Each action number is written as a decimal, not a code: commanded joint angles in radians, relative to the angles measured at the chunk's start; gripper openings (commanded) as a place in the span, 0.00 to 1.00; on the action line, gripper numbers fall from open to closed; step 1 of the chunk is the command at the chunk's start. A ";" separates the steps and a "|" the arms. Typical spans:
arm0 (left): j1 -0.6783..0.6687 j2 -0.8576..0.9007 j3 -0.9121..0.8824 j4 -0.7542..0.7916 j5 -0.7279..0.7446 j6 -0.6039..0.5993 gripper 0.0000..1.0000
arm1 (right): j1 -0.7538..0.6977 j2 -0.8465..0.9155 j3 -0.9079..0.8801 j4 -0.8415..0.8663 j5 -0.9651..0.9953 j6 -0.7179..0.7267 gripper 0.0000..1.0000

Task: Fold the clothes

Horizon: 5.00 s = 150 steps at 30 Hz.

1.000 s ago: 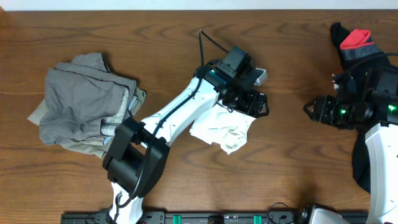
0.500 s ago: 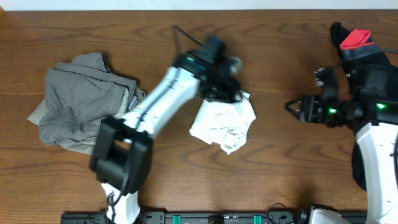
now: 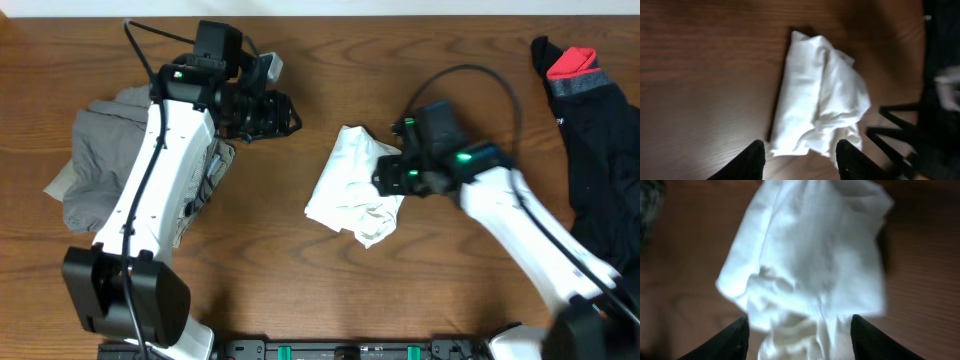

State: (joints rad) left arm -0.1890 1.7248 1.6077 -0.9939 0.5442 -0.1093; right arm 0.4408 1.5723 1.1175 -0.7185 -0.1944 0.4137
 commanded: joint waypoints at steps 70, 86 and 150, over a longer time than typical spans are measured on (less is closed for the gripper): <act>-0.111 -0.058 -0.071 -0.185 -0.171 0.161 0.49 | -0.237 0.096 -0.016 -0.015 -0.327 -0.296 0.25; -0.266 -0.038 -0.512 0.327 -0.107 0.103 0.67 | -0.050 0.018 -0.119 -0.160 -0.219 -0.164 0.36; -0.236 0.311 -0.425 0.649 0.077 0.026 0.72 | -0.231 -0.284 -0.225 -0.110 -0.056 -0.090 0.65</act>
State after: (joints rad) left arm -0.4206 1.9690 1.1847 -0.3363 0.5724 -0.0853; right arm 0.2173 1.3003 0.8806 -0.8307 -0.2394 0.3435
